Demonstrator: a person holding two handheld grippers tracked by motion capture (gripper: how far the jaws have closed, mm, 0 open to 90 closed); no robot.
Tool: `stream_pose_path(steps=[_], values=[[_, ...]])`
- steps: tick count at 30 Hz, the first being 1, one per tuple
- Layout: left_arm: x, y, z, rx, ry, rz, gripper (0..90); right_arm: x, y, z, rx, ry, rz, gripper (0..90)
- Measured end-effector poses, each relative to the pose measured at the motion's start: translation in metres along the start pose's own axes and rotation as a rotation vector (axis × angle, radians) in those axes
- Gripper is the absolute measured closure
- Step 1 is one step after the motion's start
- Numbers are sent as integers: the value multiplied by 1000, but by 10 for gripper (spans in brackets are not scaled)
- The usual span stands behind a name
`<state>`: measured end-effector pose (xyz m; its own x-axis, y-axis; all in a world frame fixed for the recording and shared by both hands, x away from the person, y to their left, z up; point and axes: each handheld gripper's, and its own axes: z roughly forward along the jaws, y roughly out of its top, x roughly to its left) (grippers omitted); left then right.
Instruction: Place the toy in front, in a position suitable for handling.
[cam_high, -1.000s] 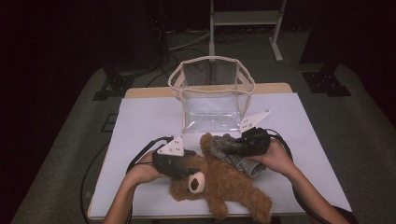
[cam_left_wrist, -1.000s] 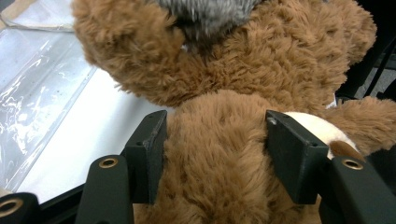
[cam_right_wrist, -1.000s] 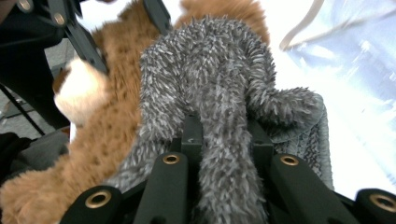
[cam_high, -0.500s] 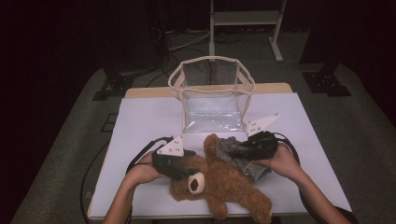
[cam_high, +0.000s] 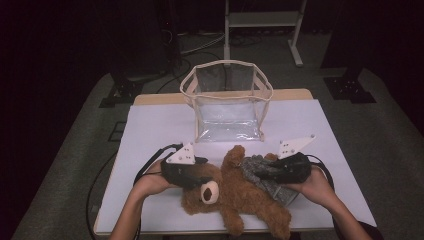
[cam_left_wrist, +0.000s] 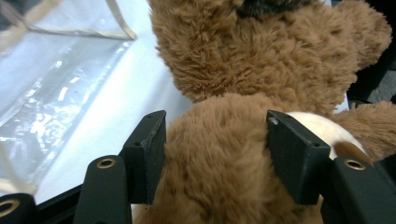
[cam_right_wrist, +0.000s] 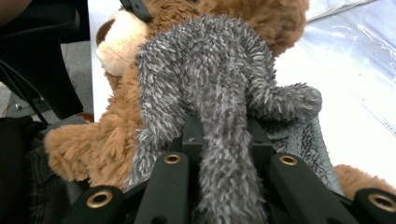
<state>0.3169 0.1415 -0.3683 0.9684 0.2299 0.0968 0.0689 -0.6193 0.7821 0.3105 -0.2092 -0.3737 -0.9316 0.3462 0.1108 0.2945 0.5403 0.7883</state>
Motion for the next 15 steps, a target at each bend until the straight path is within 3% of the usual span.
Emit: stream_pose_path(steps=[4,5,8,15], values=[[4,-7,-13,-61,-35,-22,373,-7,-6,0,-2,-15,14,750],[4,-10,-15,-52,-44,-8,366,-9,-8,0,0,-19,22,750],[3,-15,-12,-34,-60,5,358,-15,-12,-2,4,-48,36,750],[4,-18,2,-59,-92,-31,375,-27,-24,-5,-2,-50,84,750]])
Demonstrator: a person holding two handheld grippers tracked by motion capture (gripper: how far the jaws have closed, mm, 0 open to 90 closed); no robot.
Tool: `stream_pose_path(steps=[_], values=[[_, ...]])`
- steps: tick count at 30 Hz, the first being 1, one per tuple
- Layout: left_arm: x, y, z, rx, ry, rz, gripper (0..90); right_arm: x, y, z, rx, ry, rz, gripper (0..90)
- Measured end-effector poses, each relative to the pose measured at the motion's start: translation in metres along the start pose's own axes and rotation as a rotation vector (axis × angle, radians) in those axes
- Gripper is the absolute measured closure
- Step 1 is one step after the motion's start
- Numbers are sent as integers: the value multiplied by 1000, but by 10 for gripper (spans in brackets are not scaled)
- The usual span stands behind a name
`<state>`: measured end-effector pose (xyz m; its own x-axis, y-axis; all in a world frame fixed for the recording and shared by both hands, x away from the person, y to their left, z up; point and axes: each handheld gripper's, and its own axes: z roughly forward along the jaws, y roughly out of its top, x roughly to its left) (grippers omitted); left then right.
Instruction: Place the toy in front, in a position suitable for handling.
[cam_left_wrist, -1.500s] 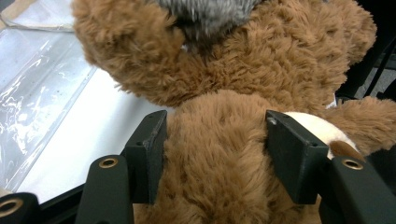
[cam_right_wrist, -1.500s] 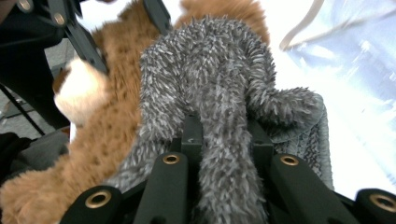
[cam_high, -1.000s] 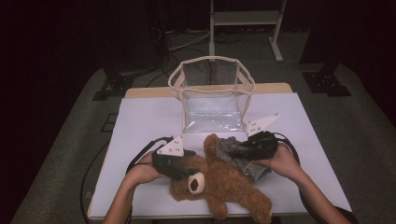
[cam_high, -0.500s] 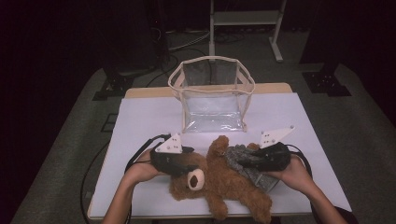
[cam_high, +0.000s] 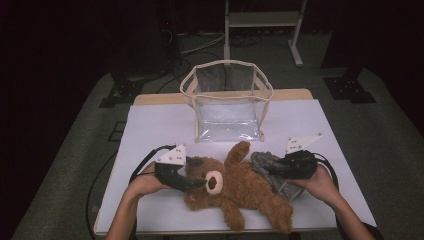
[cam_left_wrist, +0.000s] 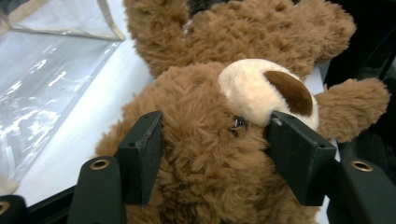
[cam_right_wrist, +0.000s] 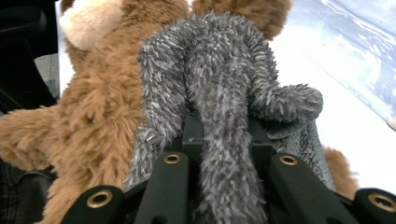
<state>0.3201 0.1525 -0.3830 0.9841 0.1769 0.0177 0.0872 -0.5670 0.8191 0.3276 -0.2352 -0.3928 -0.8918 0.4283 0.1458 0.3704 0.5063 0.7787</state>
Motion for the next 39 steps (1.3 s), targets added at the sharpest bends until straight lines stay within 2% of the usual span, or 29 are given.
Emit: stream_pose_path(steps=[3,5,10,12,14,17,19,20,24,26,27,30,32,36,39], values=[[-2,4,3,2,13,14,384,-2,0,-2,4,3,12,749],[-5,6,5,17,20,29,387,2,5,-9,3,-4,-2,750],[-7,11,13,19,22,39,390,28,42,-39,-49,-19,-95,750],[-7,12,15,21,25,41,391,39,60,-43,-49,-26,-143,750],[-8,13,16,25,27,46,392,46,78,-38,-31,-20,-184,750],[-9,14,17,25,26,50,396,50,98,-15,14,-2,-228,750],[-10,14,18,23,23,51,397,45,106,8,55,15,-237,750],[-10,14,18,22,23,51,397,41,108,19,76,23,-222,750],[-10,13,17,31,18,61,397,22,105,56,162,32,-199,751],[-10,14,17,34,18,63,397,13,97,65,207,27,-183,751],[-11,14,17,34,19,62,397,9,92,65,212,31,-160,751],[-12,15,18,34,20,58,395,-3,76,56,189,37,-91,752],[-12,16,18,41,24,65,394,-8,68,46,172,19,-59,752],[-14,18,20,45,35,76,393,-9,56,22,152,-20,-47,751],[-11,17,21,37,45,58,392,2,51,0,93,-10,-53,750]])
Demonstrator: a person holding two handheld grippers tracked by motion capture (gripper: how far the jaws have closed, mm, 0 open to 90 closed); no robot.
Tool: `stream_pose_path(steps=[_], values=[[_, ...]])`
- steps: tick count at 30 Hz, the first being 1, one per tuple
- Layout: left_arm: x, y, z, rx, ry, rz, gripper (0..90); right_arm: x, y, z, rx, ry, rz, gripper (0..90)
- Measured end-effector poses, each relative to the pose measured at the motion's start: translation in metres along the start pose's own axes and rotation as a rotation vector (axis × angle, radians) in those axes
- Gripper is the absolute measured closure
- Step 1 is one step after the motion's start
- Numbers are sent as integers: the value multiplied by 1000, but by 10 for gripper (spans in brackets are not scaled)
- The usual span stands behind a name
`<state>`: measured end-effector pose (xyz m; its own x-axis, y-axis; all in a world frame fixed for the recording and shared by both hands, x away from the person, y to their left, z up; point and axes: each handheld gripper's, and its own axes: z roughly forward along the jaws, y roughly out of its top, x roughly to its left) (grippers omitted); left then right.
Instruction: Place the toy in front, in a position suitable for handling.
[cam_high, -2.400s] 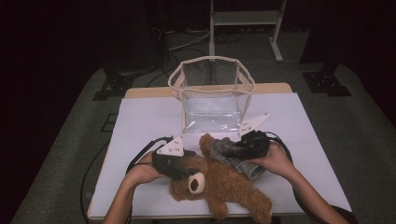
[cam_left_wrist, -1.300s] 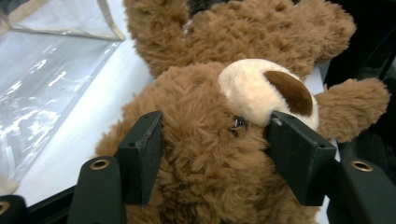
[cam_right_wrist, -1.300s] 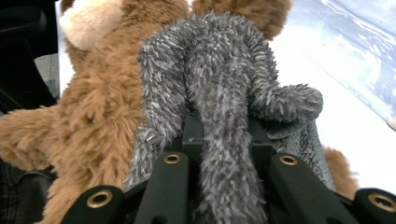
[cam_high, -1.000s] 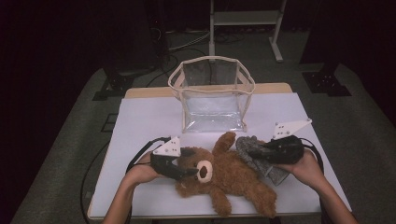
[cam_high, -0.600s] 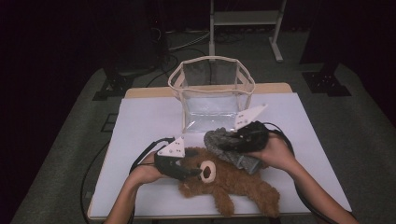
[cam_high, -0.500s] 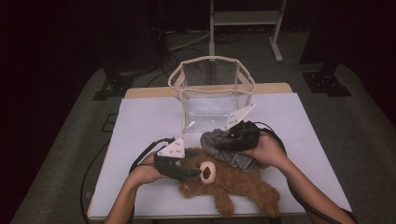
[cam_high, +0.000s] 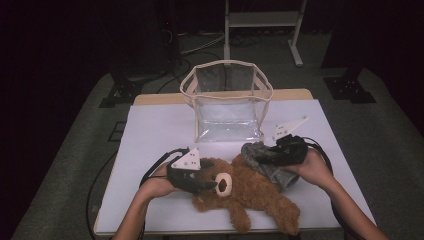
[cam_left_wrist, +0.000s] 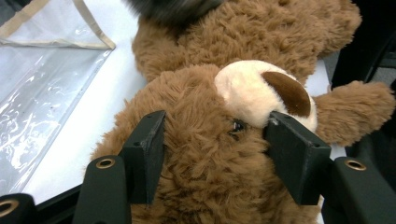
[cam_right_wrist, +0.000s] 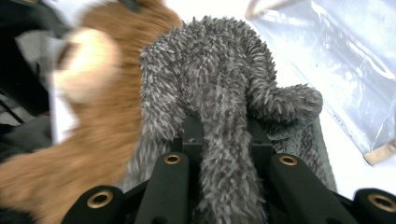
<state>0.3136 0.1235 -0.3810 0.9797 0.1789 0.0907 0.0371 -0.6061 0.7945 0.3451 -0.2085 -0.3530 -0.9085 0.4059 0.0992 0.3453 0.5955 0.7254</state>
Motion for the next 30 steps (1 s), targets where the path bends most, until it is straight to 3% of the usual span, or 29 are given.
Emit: stream_pose_path(steps=[6,10,15,17,20,23,24,28,30], values=[[3,-1,2,-11,25,-33,394,40,-13,-26,-87,23,-53,750],[2,0,2,-8,35,-24,394,56,-29,-18,-50,9,-67,750],[6,1,-11,-18,74,-12,413,46,-35,-8,-69,-37,-37,751],[8,2,-17,-25,71,-8,401,38,-33,-5,-81,-51,-28,751],[7,-2,-11,1,54,-7,383,24,-30,-2,-95,-55,-11,751],[9,-6,-1,18,73,-25,371,15,-27,2,-107,-68,4,750],[10,-7,1,7,76,-42,377,15,-26,3,-115,-74,5,749],[8,-7,7,14,85,-34,395,29,-17,4,-122,-90,-26,747],[8,-6,7,22,95,-25,397,37,-13,6,-128,-60,-42,747]])
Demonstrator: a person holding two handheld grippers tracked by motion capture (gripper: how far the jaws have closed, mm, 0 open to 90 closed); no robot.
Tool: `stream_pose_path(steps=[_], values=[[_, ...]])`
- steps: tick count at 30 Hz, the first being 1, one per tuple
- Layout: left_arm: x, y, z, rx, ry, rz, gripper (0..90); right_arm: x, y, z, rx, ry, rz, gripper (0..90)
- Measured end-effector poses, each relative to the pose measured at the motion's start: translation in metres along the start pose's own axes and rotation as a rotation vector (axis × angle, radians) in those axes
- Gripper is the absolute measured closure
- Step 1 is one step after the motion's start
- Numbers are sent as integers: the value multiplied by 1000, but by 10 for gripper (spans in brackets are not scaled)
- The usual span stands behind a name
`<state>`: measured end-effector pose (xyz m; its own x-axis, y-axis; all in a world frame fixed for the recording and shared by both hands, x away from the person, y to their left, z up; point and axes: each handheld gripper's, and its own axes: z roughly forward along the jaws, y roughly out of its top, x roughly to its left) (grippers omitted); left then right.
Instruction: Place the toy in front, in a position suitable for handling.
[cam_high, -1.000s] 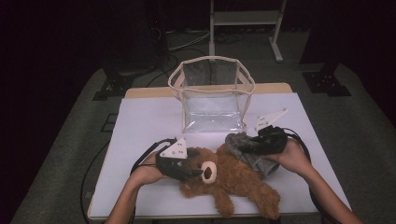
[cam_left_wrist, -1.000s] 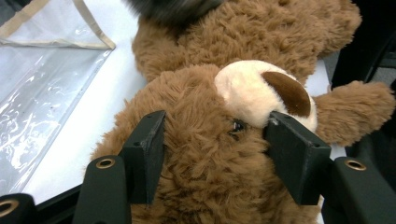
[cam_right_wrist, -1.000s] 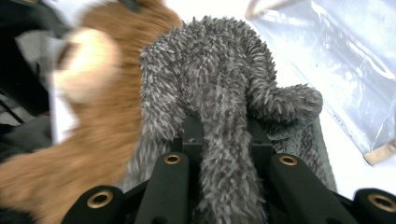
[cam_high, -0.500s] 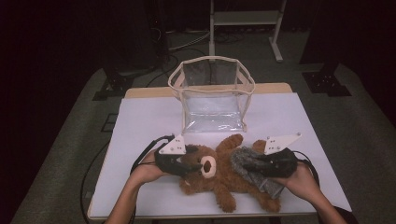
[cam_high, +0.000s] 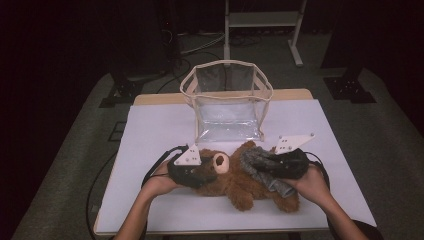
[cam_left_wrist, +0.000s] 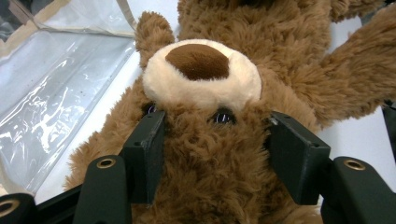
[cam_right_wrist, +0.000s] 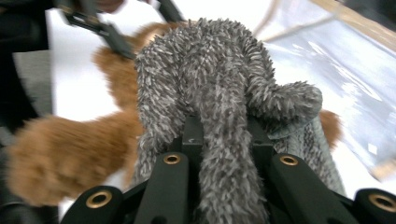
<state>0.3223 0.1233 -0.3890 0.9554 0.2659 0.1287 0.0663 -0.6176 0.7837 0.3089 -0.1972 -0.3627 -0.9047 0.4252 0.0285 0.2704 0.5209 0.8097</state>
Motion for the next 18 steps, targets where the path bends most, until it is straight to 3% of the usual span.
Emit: stream_pose_path(steps=[4,12,18], values=[[0,-1,-2,-1,-3,3,393,11,1,3,17,-1,-44,747],[4,-1,-18,6,-13,18,362,4,-25,-12,8,-2,0,751],[2,-5,-8,17,-39,-2,378,0,-29,-14,7,-3,6,752]])
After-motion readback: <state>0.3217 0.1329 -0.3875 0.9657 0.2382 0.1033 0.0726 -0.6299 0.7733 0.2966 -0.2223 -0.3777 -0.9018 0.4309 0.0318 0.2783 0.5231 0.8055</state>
